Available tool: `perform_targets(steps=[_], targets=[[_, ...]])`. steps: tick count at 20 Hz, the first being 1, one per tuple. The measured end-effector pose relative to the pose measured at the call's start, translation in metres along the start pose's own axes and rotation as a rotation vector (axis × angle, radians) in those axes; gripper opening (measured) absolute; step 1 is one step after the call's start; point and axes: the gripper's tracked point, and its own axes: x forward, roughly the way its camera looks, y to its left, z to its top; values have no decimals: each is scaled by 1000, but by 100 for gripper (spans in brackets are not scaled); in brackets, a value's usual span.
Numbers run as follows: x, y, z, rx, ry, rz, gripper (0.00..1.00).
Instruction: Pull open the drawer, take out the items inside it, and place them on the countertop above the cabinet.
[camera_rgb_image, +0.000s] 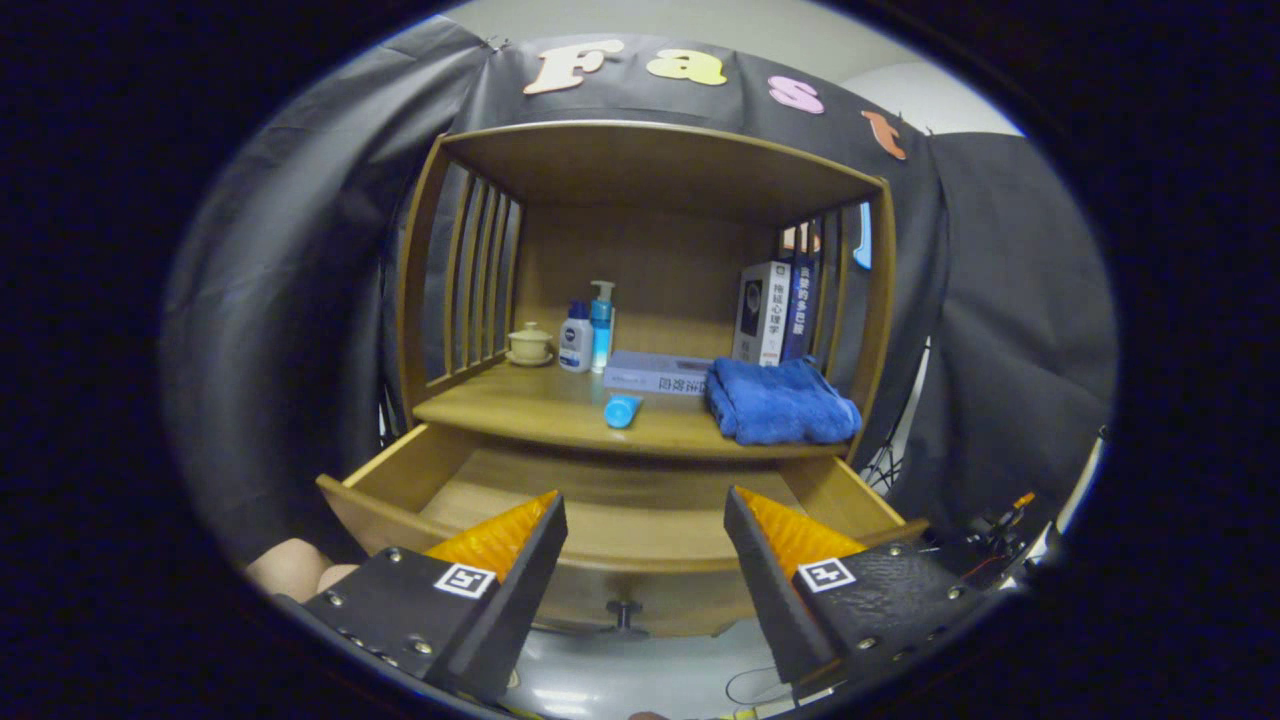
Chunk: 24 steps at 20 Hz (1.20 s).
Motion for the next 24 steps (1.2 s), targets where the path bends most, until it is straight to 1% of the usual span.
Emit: perform_targets(steps=[5, 9, 11, 20, 24], targets=[[-15, -1, -38, -19, 46, -25, 94], [-11, 8, -59, -10, 76, -17, 94], [-2, 9, -67, 6, 89, -12, 94], [26, 10, -76, 81, 89, -10, 95], [32, 16, -82, 89, 97, 10, 95]])
